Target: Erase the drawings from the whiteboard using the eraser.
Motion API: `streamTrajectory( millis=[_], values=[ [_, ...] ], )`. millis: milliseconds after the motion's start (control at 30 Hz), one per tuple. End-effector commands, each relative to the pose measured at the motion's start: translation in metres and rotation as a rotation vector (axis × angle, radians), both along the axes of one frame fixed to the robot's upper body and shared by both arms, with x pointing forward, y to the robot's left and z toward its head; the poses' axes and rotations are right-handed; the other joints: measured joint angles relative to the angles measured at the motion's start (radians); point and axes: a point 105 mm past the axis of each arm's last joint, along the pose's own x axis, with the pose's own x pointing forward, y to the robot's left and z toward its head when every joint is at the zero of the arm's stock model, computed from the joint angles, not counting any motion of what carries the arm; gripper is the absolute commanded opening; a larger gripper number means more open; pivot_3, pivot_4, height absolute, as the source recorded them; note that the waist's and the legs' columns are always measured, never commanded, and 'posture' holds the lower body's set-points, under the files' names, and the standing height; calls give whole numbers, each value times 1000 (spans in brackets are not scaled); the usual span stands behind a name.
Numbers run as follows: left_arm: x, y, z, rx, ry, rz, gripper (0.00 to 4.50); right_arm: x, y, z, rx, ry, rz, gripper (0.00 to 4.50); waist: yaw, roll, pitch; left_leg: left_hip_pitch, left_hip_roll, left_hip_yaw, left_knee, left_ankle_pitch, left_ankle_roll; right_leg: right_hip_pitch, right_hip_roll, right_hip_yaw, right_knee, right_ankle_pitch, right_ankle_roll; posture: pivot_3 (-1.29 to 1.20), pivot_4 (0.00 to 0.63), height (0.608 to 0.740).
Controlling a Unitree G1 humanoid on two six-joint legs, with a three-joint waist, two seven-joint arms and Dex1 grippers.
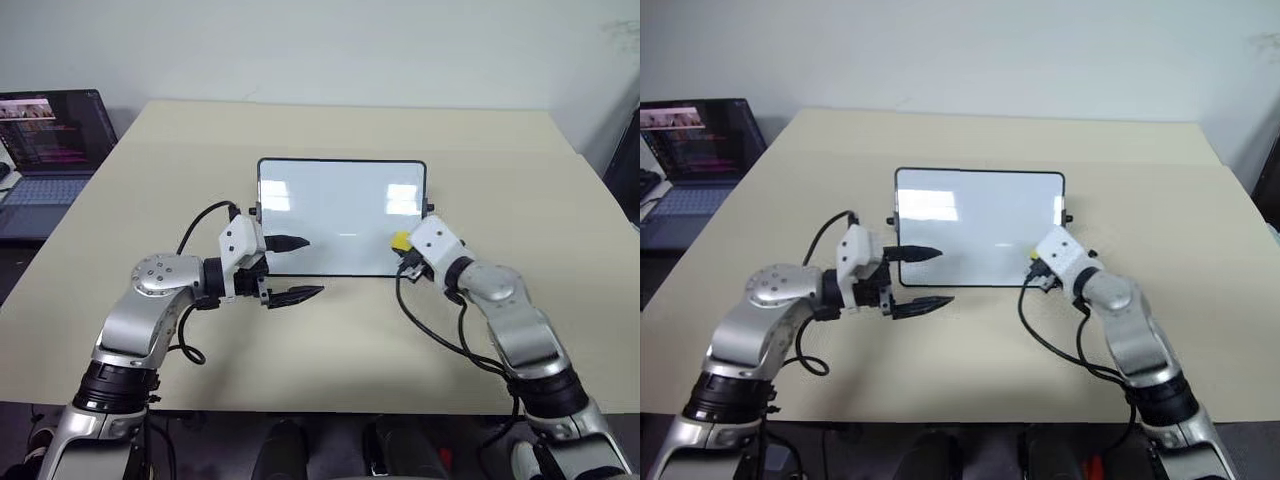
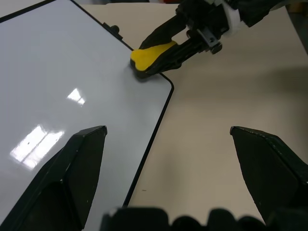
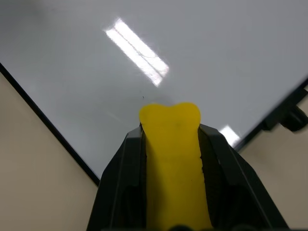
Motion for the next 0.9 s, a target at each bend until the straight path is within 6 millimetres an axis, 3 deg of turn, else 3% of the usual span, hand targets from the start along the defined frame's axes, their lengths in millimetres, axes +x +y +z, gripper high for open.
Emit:
streamTrajectory(
  millis=[33, 133, 300, 667, 900],
  values=[
    [1, -18, 14, -18, -63, -87, 4500, -20, -28, 8, 103, -29, -156, 1120, 3, 0, 0, 0, 0, 0, 0, 0, 0, 0, 0, 0, -1, 0, 0, 0, 150, 740],
    [2, -30, 15, -25, -65, -143, 4500, -29, -48, -6, 183, -5, -298, 1120, 1, 0, 0, 0, 0, 0, -1, 0, 0, 0, 0, 1, -3, 0, 1, 0, 150, 740],
    [0, -44, 12, -10, -73, -228, 4500, -22, -66, -21, 290, -9, -459, 1120, -17, 0, 0, 2, -1, 1, -1, 0, 0, 0, 2, 3, -1, -2, 4, 0, 150, 740],
    [0, -49, 6, -5, -86, -231, 4500, -2, -79, -34, 338, 3, -510, 1120, -12, 1, 1, 1, -1, 3, -1, 0, 0, 0, 5, 2, -1, -1, 1, 0, 150, 740],
    [-4, -49, 1, -14, -88, -217, 4500, 1, -80, -30, 394, -8, -505, 3397, -12, 1, 1, 1, -1, 2, -1, 0, 0, 0, 4, 2, -1, -1, 2, 0, 150, 740]
  ],
)
